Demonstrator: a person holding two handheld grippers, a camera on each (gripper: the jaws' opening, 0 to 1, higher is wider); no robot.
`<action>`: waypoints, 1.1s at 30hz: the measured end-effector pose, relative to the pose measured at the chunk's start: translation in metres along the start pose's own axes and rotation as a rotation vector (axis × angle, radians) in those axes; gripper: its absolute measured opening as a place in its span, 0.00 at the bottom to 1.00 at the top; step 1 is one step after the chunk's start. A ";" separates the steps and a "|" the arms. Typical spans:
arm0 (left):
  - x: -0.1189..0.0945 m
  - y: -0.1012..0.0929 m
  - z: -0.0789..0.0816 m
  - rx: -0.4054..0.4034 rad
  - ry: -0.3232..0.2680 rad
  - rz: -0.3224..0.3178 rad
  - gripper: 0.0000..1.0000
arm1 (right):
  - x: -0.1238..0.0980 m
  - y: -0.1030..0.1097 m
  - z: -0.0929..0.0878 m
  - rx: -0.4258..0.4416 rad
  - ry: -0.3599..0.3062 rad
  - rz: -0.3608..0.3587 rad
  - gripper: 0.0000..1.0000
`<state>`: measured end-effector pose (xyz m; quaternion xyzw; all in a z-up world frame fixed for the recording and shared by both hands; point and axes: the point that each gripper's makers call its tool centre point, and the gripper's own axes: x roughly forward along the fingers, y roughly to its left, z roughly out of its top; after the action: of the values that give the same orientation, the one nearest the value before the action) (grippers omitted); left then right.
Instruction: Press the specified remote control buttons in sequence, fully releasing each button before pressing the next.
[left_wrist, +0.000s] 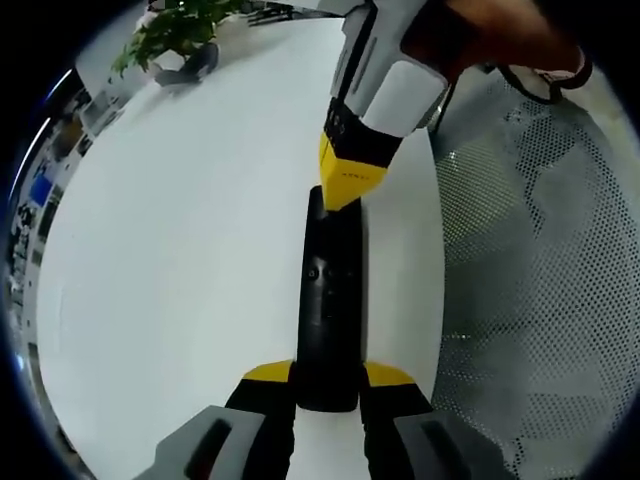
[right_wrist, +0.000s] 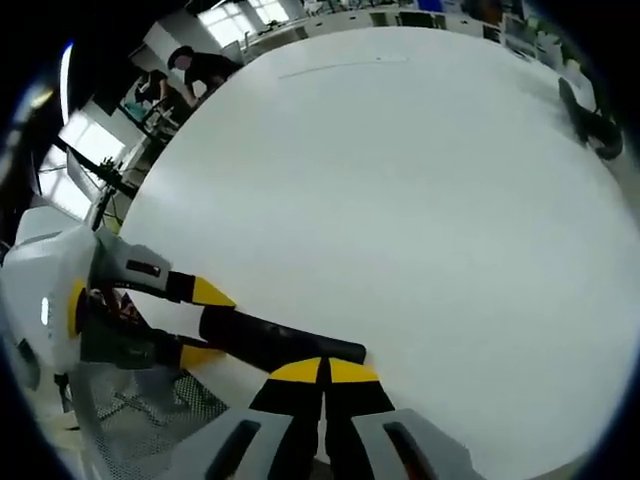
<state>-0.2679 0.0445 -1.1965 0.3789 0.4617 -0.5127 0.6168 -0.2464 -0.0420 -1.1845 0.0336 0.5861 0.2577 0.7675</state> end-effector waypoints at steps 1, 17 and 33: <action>0.000 0.000 0.000 -0.001 -0.001 0.000 0.24 | 0.000 0.000 0.000 0.002 0.001 0.003 0.00; 0.000 0.001 0.000 -0.014 -0.014 -0.004 0.24 | 0.004 0.011 0.003 -0.029 0.022 0.032 0.00; -0.001 0.000 0.000 -0.010 -0.027 -0.012 0.24 | 0.008 0.011 0.004 -0.049 0.033 0.026 0.00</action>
<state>-0.2675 0.0444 -1.1957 0.3660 0.4580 -0.5194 0.6217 -0.2451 -0.0284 -1.1861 0.0184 0.5916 0.2826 0.7549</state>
